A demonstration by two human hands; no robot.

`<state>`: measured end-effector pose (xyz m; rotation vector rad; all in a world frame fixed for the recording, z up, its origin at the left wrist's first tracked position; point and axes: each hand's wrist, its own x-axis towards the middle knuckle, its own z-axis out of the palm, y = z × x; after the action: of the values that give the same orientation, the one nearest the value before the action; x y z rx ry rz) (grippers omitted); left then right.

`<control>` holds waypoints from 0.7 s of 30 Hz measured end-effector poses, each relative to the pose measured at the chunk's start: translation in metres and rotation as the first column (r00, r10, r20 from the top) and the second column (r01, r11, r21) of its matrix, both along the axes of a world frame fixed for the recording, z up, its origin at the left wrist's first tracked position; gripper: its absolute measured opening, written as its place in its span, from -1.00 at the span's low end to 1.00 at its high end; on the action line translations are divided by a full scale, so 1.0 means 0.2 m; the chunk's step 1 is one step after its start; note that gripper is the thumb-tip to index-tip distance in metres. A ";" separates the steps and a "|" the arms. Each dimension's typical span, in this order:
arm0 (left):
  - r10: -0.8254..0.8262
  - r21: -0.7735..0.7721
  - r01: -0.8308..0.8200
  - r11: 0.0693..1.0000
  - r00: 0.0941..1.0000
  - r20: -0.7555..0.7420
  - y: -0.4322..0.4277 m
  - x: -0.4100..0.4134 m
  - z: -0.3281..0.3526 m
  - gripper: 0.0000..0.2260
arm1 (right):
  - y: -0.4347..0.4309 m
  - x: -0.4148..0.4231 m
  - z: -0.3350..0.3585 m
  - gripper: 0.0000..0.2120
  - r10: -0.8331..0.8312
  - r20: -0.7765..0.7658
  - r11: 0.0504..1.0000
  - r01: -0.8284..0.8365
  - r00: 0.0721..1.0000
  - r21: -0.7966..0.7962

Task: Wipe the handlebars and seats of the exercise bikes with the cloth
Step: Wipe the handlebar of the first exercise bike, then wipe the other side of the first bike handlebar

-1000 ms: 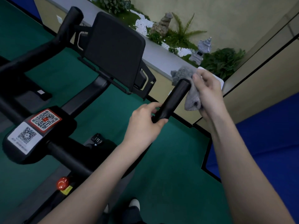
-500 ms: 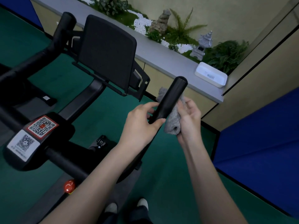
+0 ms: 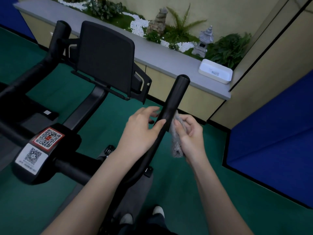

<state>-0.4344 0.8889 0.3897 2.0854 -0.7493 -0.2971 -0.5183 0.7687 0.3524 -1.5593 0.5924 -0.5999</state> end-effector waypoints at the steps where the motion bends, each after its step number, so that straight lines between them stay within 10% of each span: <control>1: -0.005 0.013 0.005 1.000 1.000 0.030 0.01 0.00 0.00 -0.65 | 0.00 -0.02 0.01 -0.85 -0.002 -0.023 0.999 0.001 1.000 -0.044; 21: -0.360 0.066 0.366 0.928 0.835 0.416 -0.08 -0.34 0.01 -0.71 | 0.03 -0.65 -0.03 -0.81 -0.430 -0.129 0.864 0.366 0.893 -0.345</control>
<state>-0.5017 0.8726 0.3912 2.0019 -1.4138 -0.0374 -0.6479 0.7754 0.3460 -1.8227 1.0349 -0.8893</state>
